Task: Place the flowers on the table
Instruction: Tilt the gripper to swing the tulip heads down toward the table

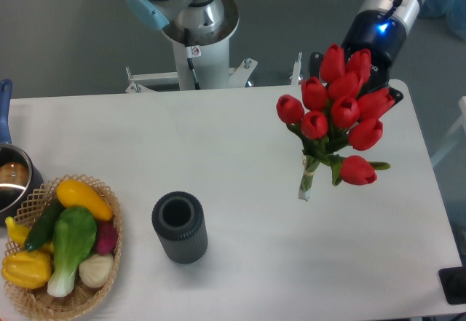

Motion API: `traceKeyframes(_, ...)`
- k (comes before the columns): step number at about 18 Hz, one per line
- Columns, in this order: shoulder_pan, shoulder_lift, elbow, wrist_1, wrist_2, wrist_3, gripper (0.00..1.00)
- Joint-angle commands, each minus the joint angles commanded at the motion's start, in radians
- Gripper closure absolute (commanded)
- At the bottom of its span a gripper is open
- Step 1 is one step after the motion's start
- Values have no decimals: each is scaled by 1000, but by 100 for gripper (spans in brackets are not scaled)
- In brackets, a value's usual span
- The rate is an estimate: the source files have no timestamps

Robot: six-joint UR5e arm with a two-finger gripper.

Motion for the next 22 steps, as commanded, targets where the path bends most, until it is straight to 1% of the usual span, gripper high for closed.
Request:
traceKeyframes(1, 0, 0, -5, 2, 26, 6, 59)
traceKeyframes(3, -2, -3, 8, -2, 74, 8, 59)
traceKeyframes(5, -9, -5, 0, -2, 114, 18, 60)
traceKeyframes(6, -24, -8, -14, -3, 144, 38, 60)
traceKeyframes(7, -53, -14, -37, -2, 208, 93, 60)
traceKeyframes(8, -69, -17, -37, -3, 250, 112, 60)
traceKeyframes(12, -86, -37, -43, -8, 345, 124, 60)
traceKeyframes(14, -126, -41, -49, -12, 408, 126, 61)
traceKeyframes(16, -141, -47, -60, -20, 447, 159, 62)
traceKeyframes(18, -143, -58, -61, -41, 471, 181, 62)
traceKeyframes(20, -143, -77, -61, -43, 502, 183, 62)
traceKeyframes(22, -144, -83, -64, -45, 534, 186, 62)
